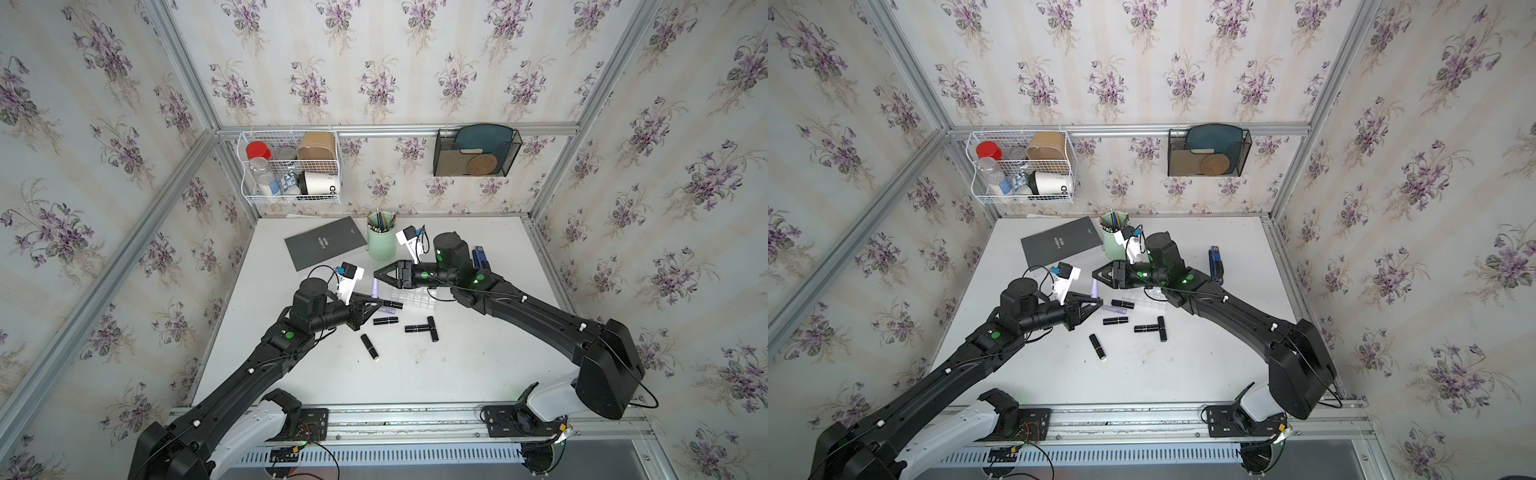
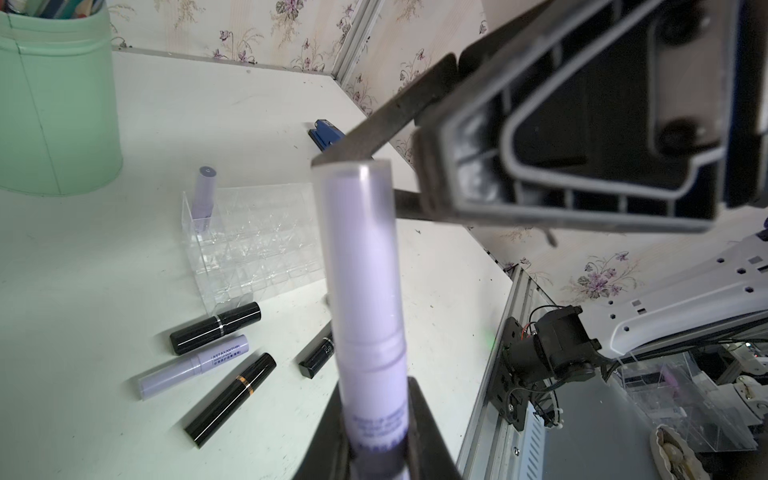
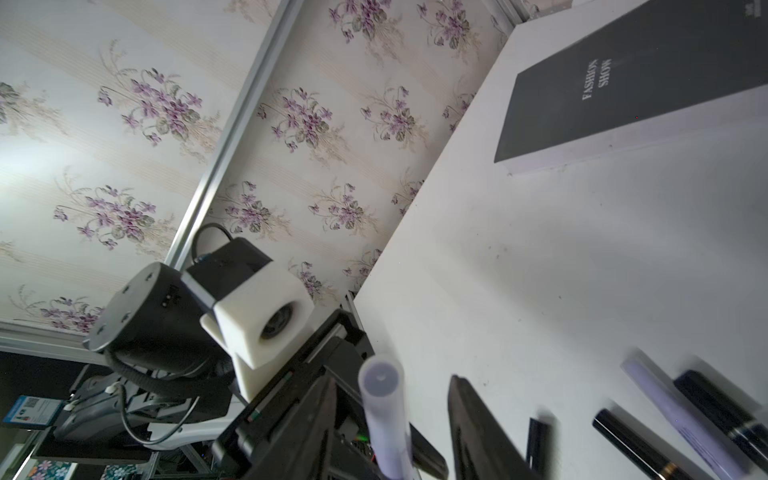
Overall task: Arrange the lipsticks in the organizer
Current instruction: Pick up the lipstick at the center of the board.
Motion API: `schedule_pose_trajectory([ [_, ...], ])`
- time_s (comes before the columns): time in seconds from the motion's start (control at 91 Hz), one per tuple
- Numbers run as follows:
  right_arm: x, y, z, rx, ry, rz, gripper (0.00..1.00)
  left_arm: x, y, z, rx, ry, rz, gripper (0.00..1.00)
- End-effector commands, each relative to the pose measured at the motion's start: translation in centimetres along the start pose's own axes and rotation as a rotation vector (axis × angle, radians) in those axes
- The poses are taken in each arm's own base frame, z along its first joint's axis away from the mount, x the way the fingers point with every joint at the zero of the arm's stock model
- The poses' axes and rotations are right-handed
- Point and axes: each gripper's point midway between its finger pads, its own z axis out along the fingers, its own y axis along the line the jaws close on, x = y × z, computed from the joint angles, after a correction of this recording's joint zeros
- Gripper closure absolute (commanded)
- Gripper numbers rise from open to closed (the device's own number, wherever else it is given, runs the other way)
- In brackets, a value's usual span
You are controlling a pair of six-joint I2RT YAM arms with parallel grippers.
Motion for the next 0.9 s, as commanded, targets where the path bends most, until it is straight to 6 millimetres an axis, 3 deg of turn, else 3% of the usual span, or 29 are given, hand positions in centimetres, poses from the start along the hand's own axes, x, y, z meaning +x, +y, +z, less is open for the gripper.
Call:
schedule_pose_trajectory([
  [0.0, 1.8, -1.3, 0.1, 0.061, 0.078, -0.015, 0.56, -0.5, -0.1, 0.2, -0.007, -0.005, 0.049, 1.00],
  [0.275, 1.4, -1.0, 1.0, 0.034, 0.087, 0.009, 0.63, 0.2, -0.4, 0.6, -0.009, 0.029, 0.066, 1.00],
  [0.528, 1.4, -1.8, 1.5, 0.022, 0.059, 0.099, 0.83, -0.5, -0.1, 0.7, -0.034, 0.011, 0.060, 0.99],
  [0.626, -0.5, -2.2, 0.6, 0.012, -0.038, 0.146, 0.86, -1.3, 0.5, 0.2, -0.089, -0.021, 0.015, 0.57],
  [0.714, -3.1, -4.9, -1.6, 0.060, -0.176, 0.209, 0.88, -2.6, 0.6, -1.1, -0.150, -0.075, -0.011, 0.25],
  [0.78, -4.5, -7.9, -3.7, 0.155, -0.289, 0.235, 0.89, -3.5, 2.0, -2.7, -0.282, -0.121, -0.029, 0.20],
  [0.89, -6.3, -12.9, -7.4, 0.471, -0.470, 0.153, 0.90, -3.7, 6.6, -6.7, -0.619, -0.173, -0.068, 0.11],
])
